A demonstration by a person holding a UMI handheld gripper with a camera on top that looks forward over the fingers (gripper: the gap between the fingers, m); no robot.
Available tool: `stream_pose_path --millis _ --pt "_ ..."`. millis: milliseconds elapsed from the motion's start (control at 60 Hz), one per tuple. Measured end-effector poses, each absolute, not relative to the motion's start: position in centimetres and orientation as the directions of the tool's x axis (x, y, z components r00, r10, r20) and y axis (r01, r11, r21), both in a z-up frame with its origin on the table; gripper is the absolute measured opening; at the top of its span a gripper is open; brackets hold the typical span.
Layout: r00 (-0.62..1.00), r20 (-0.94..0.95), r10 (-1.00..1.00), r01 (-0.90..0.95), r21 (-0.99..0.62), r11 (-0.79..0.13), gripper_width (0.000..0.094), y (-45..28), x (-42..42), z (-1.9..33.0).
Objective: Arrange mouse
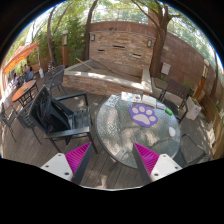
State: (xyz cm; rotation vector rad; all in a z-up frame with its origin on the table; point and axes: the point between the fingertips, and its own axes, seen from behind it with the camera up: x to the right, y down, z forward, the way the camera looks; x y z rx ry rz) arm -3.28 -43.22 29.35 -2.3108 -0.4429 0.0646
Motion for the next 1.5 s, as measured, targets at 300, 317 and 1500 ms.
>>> stream_pose_path --millis 300,317,1500 --pt "0.967 0.031 0.252 0.210 -0.655 -0.726 0.0832 -41.9 6.5 21.9" --pt "0.969 0.030 0.244 0.204 -0.650 -0.732 0.0831 -41.8 7.5 21.2" --pt "0.997 0.073 -0.035 0.034 -0.771 -0.636 0.0363 -1.8 40.5 -0.7"
